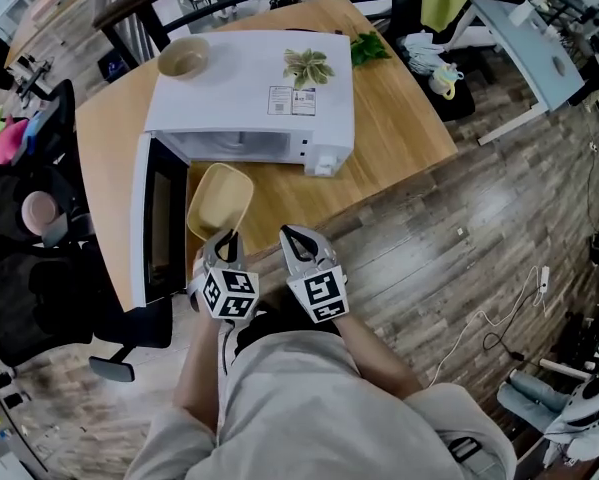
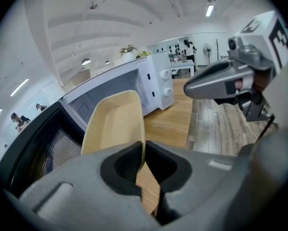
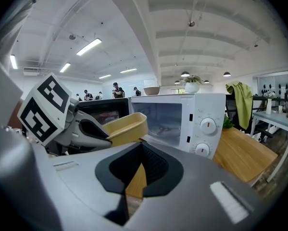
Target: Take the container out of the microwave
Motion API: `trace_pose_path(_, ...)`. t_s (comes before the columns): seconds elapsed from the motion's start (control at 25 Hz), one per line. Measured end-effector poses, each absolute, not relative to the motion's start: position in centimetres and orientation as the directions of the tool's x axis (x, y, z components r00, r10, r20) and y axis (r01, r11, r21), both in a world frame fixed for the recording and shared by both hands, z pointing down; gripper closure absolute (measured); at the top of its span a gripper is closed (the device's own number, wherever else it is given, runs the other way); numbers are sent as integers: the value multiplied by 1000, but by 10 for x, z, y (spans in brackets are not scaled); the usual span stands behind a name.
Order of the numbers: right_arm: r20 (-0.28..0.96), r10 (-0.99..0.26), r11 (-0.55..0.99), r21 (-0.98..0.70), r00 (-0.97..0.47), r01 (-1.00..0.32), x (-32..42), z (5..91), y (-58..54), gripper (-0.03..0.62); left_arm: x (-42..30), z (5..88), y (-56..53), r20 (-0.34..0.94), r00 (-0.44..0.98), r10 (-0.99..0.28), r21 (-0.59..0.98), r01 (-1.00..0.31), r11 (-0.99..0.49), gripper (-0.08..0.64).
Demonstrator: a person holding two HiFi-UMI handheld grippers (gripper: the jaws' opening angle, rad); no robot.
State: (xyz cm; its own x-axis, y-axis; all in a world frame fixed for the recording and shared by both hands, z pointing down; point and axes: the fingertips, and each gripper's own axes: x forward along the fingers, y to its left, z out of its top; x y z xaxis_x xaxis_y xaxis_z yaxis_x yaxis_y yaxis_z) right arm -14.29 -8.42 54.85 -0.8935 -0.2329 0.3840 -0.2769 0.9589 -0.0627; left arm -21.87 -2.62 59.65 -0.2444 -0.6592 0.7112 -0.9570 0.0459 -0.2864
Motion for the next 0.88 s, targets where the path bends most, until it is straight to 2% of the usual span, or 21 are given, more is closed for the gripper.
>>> trace_pose_path(0.52, 338, -348, 928, -11, -875, -373, -121, 519, -94, 581, -192, 554, -22, 635, -184, -750, -167, -981, 99, 532)
trace_pose_path(0.88, 267, -399, 911, 5, -877, -413, -109, 480, -104, 581, -184, 511, -20, 579, -175, -796, -156, -982, 102, 532)
